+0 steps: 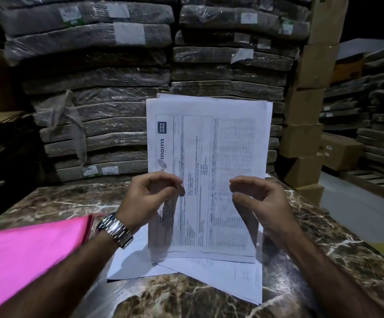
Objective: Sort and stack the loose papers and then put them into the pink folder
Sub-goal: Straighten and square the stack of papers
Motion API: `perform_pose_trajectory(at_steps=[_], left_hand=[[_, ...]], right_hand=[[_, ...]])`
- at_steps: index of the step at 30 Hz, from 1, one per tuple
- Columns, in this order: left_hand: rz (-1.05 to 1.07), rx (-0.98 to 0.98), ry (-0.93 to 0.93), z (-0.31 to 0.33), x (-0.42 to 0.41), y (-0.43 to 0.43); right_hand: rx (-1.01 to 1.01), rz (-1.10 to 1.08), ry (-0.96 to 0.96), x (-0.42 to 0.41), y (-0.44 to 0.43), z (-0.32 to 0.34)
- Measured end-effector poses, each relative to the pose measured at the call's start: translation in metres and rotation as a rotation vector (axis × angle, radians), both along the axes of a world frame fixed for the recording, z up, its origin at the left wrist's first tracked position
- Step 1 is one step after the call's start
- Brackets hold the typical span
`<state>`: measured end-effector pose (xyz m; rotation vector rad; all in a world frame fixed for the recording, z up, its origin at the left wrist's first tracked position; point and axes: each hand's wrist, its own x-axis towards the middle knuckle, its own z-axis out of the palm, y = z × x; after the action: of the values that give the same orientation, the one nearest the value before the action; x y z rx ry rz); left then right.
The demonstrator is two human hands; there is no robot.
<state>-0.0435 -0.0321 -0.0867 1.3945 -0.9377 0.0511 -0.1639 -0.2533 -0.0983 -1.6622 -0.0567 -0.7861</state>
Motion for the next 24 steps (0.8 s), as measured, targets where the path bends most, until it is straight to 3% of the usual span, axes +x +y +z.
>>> perform_pose_trajectory(at_steps=[6,17,24], left_hand=[[0.086,0.044,-0.083,-0.002,-0.001,0.018],[0.082,0.061,0.015,-0.021,-0.009,0.016],[0.137,0.127,0.009,0.001,0.006,0.005]], right_hand=[[-0.040,0.020,-0.041,-0.004,0.013,0.005],[0.039,0.069,-0.028,-0.005,0.017,-0.009],[-0.056,-0.104,0.030,0.004,0.017,0.015]])
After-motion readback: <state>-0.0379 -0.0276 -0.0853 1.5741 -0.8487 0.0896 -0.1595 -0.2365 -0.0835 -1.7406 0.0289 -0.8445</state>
